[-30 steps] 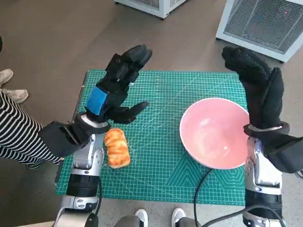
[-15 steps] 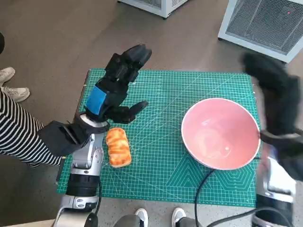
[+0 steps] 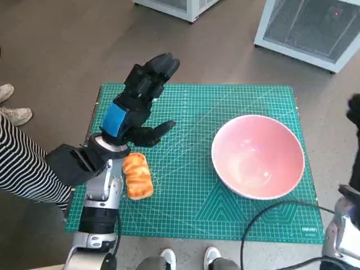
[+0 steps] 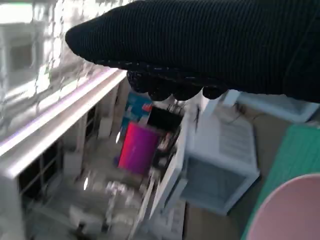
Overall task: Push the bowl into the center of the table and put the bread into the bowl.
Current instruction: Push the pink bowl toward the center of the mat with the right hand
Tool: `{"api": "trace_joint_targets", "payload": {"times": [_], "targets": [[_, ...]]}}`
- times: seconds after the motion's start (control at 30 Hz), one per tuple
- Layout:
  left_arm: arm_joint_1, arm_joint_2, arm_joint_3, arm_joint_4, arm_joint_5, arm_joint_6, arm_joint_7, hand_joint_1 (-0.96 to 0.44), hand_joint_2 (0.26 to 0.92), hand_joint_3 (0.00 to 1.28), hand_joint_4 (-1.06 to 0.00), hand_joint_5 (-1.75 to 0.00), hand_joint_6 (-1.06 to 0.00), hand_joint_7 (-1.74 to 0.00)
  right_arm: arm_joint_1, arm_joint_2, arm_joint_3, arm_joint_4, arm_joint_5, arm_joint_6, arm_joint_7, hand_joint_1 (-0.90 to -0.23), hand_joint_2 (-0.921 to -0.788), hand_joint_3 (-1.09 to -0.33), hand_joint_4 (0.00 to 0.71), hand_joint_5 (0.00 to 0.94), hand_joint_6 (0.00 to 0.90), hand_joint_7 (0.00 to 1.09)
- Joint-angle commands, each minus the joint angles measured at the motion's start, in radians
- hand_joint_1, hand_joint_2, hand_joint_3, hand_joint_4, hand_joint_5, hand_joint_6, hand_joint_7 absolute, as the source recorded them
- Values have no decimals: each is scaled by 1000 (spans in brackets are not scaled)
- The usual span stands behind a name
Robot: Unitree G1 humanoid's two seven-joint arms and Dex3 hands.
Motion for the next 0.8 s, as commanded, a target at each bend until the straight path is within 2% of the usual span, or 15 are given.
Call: {"api": "trace_joint_targets", "payload": {"times": [0.03,0.17,0.3,0.47,0.6,0.8], "targets": [[-6,4,12,17,-17,-19,-8,-420,753,478,-2,-311,1,-544,23,31,-20,99,53,-29,15,-669,-921,-752,93,0,-1,455],[-14,5,13,27,-21,-20,-13,-423,769,446,-7,-305,1,-545,10,39,-22,176,77,-53,31,-663,-921,-747,91,0,1,441],[-20,7,14,35,-25,-19,-17,-424,778,430,-10,-302,1,-546,-14,48,-18,259,89,-75,44,-665,-921,-745,91,0,4,440],[-25,8,16,40,-30,-16,-23,-425,784,420,-11,-298,1,-544,-64,54,-13,386,82,-105,44,-659,-921,-752,90,0,13,442],[-26,10,18,39,-33,-13,-26,-424,786,415,-10,-296,1,-543,-113,61,-6,504,65,-123,33,-639,-921,-772,93,4,23,442],[-29,11,20,41,-35,-12,-28,-424,789,410,-11,-294,1,-542,-135,55,-4,556,67,-156,37,-633,-921,-781,96,5,29,441]]}}
